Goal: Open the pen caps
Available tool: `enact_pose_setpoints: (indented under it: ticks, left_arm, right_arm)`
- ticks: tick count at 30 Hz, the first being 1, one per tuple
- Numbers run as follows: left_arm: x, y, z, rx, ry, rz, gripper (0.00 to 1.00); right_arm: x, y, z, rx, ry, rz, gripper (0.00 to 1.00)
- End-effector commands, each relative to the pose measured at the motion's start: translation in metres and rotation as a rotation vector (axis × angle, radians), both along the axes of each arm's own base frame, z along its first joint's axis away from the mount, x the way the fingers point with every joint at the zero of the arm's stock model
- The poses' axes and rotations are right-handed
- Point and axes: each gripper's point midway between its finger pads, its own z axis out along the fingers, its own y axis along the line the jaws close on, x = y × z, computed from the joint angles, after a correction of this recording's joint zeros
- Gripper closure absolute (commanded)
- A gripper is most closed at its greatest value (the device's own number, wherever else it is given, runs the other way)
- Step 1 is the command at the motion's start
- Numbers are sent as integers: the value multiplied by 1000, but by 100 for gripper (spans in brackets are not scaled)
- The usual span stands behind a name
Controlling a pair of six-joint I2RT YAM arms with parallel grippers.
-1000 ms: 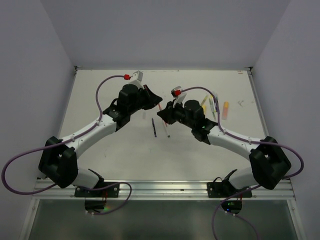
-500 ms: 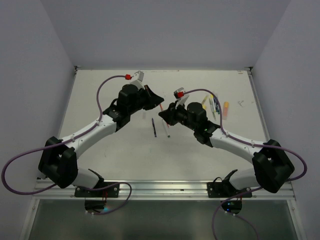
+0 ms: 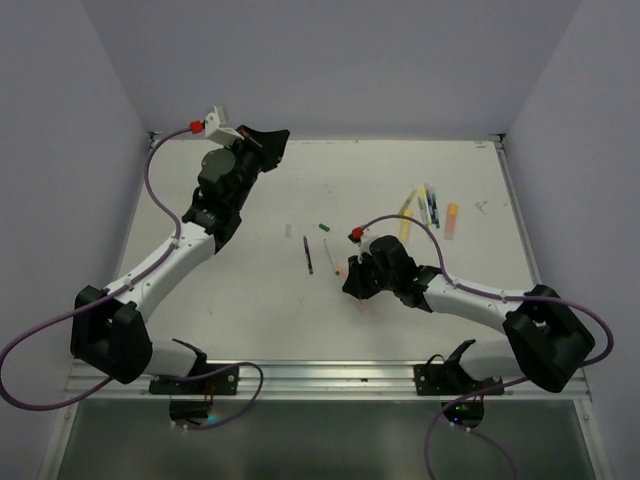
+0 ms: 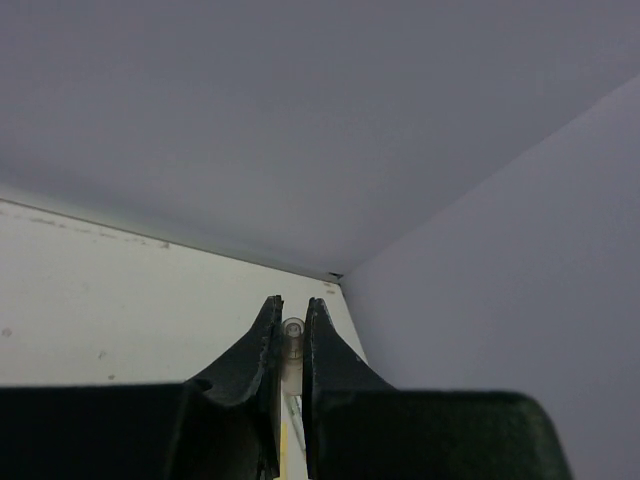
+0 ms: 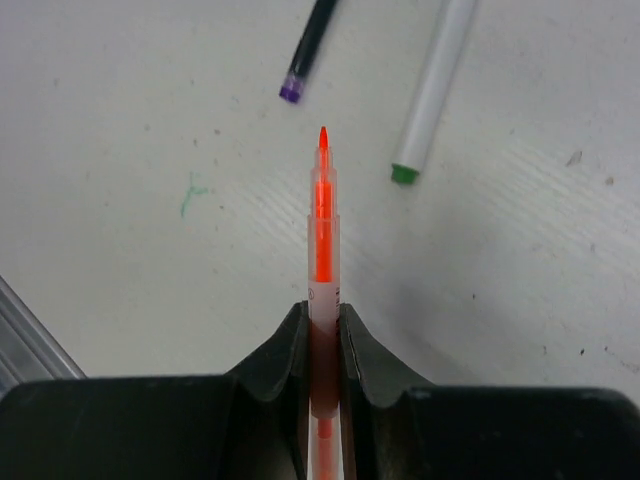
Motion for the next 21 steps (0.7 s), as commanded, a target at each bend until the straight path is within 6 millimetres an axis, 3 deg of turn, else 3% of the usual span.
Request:
enact_pose_setpoints:
  ticks: [1, 7, 9, 14, 16, 17, 18, 21]
  left_arm:
    - [-4, 1, 53, -52, -140, 19, 100]
    - [-7, -15, 8, 12, -22, -66, 100]
    - [-6, -29, -8, 41, 22, -129, 100]
    - [-5, -61, -75, 82, 207, -255, 100]
    - [-8, -80, -84, 98, 238, -309, 100]
    - [-6, -88, -107, 124, 296, -327, 100]
    - [-7, -100, -106, 130, 299, -359, 100]
    - [-5, -118, -137, 158, 364, -389, 100]
  right_arm:
    - [0, -2, 21, 22, -28, -14, 100]
    - [7, -18, 28, -12, -43, -113, 100]
    - [14, -26, 32, -35, -51, -162, 100]
    - [36, -55, 25, -145, -66, -309, 100]
    - [41, -56, 24, -147, -48, -327, 100]
    - [44, -58, 25, -147, -41, -341, 100]
    - [48, -55, 29, -146, -39, -345, 100]
    - [57, -55, 25, -181, -29, -363, 100]
